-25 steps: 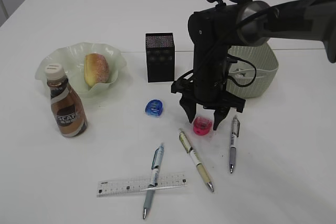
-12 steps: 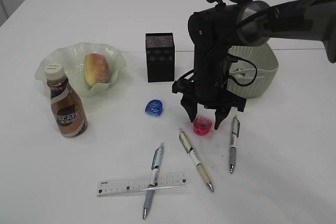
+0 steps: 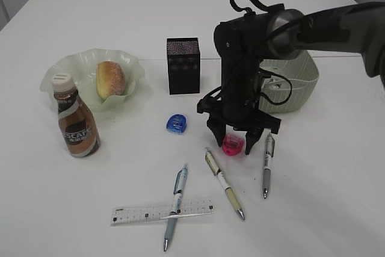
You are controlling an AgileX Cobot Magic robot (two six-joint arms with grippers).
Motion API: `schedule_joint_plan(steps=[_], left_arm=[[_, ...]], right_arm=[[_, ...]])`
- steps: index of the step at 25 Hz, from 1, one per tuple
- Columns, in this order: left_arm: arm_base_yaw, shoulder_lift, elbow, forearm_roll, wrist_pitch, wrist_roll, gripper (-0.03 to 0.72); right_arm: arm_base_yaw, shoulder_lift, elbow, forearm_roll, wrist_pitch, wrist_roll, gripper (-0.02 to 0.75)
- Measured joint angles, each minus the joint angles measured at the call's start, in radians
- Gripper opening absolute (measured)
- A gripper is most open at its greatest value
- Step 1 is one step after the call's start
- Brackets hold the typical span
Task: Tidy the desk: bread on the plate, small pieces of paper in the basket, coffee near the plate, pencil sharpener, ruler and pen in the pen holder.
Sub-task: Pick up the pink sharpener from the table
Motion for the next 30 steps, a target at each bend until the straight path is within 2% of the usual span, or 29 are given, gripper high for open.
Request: schedule_joint_plan(steps=[12, 14, 16, 18, 25, 30], left_arm=[[0.000, 0.000, 0.000, 0.000, -0.001, 0.000, 0.433], [0.000, 0.000, 0.000, 0.000, -0.001, 0.000, 0.433], [0.000, 0.000, 0.000, 0.000, -0.001, 0.000, 0.433], [0.000, 0.000, 0.000, 0.000, -0.001, 0.000, 0.433], [0.000, 0.000, 0.000, 0.000, -0.001, 0.000, 0.433], [0.000, 0.000, 0.000, 0.000, -0.002, 0.000, 0.433]], right_arm=[[0.000, 0.011, 0.000, 0.008, 0.000, 0.000, 0.448], [0.000, 0.011, -0.002, 0.010, 0.000, 0.000, 0.415], [0.000, 0.014, -0.002, 0.013, 0.000, 0.000, 0.336], [0.000, 0.014, -0.003, 0.013, 0.000, 0.000, 0.309], [0.000, 0.014, -0.007, 0.013, 0.000, -0.020, 0.302], [0.000, 0.023, -0.063, 0.014, 0.030, -0.179, 0.301]])
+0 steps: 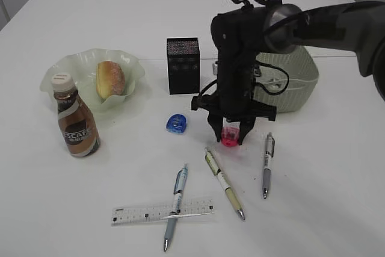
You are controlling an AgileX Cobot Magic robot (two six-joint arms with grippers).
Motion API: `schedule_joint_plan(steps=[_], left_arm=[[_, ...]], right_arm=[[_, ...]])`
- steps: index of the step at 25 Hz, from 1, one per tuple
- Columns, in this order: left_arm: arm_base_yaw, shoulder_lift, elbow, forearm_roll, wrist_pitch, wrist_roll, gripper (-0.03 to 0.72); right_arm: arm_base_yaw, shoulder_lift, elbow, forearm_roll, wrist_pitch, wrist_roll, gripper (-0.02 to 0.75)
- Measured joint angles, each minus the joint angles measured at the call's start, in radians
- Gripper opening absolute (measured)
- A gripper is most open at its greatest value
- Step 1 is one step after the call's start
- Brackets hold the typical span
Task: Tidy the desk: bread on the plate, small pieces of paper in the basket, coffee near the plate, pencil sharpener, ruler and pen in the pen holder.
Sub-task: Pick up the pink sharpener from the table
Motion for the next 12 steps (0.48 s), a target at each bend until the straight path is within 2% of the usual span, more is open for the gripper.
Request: schedule_joint_plan(steps=[8, 12], left_arm=[[0.000, 0.000, 0.000, -0.004, -0.006, 0.000, 0.433], [0.000, 0.000, 0.000, -0.021, -0.006, 0.000, 0.433]], right_arm=[[0.000, 0.000, -0.119, 0.018, 0.024, -0.267, 0.301], [0.000, 0.000, -0.132, 0.098, 0.029, -0.403, 0.301]])
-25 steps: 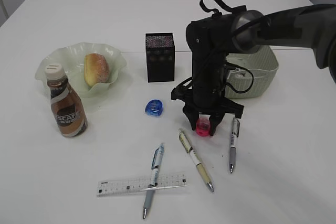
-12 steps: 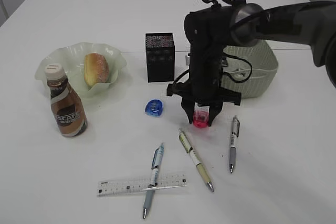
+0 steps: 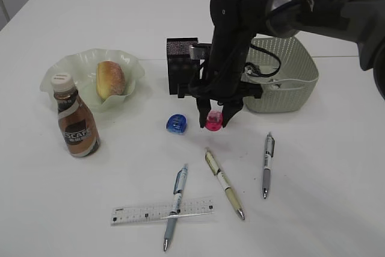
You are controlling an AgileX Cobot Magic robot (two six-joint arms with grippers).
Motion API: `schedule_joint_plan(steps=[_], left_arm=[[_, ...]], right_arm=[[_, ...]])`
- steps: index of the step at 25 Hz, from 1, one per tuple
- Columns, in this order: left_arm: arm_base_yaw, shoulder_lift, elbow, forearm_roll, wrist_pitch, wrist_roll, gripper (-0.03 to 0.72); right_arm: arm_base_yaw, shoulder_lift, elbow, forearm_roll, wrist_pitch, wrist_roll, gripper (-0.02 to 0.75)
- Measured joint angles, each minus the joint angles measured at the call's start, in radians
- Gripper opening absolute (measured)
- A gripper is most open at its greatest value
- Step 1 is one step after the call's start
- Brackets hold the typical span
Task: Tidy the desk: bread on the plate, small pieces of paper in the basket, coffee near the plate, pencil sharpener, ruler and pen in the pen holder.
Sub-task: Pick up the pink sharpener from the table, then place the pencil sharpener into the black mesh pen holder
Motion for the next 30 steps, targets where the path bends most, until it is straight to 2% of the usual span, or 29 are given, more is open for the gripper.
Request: schedule_joint_plan(steps=[3, 7, 13, 18, 24, 30], left_arm=[[0.000, 0.000, 0.000, -0.004, -0.002, 0.000, 0.433], [0.000, 0.000, 0.000, -0.006, -0.002, 0.000, 0.433], [0.000, 0.000, 0.000, -0.006, -0.002, 0.000, 0.433], [0.000, 0.000, 0.000, -0.006, -0.002, 0.000, 0.433], [0.000, 0.000, 0.000, -0.011, -0.002, 0.000, 0.433], [0.000, 0.000, 0.000, -0.017, -0.013, 0.000, 0.433]], right_arm=[[0.000, 0.000, 0.000, 0.071, 0.000, -0.082, 0.301], [0.000, 0.000, 0.000, 0.091, 0.001, -0.110, 0.301], [0.000, 0.000, -0.076, 0.057, 0.011, -0.116, 0.301], [0.000, 0.000, -0.255, 0.037, 0.021, -0.118, 0.301], [0.000, 0.000, -0.430, -0.048, 0.026, -0.097, 0.301], [0.000, 0.004, -0.449, -0.063, -0.112, -0.093, 0.301]])
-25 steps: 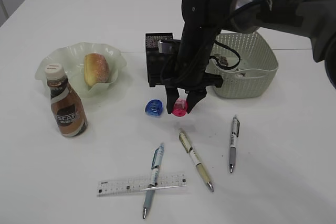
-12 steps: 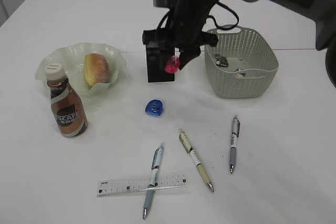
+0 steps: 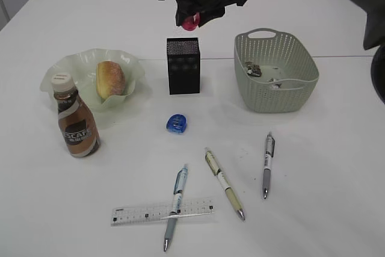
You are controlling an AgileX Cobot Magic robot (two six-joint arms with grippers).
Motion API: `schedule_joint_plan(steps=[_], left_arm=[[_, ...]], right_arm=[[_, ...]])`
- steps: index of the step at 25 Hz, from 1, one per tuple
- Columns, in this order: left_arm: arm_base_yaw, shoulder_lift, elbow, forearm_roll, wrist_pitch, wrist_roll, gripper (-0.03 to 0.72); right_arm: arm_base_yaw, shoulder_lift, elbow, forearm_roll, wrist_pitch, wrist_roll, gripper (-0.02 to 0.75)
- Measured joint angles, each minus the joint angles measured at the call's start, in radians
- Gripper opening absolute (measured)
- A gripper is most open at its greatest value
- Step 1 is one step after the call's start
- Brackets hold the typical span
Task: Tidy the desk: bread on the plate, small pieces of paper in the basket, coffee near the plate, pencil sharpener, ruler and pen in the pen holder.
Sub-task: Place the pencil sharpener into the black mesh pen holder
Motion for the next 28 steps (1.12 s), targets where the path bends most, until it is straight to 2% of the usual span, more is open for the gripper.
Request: schedule_joint_plan(steps=[9, 23, 28], left_arm=[[0.000, 0.000, 0.000, -0.001, -0.006, 0.000, 0.433], [0.000, 0.000, 0.000, -0.001, -0.006, 0.000, 0.433], [0.000, 0.000, 0.000, -0.001, -0.004, 0.000, 0.433]], right_arm=[[0.000, 0.045, -0.002, -0.071, -0.148, 0.002, 0.301], [0.000, 0.149, -0.002, -0.071, -0.356, 0.019, 0.301], [-0.005, 0.180, -0.002, -0.071, -0.388, 0.020, 0.301]])
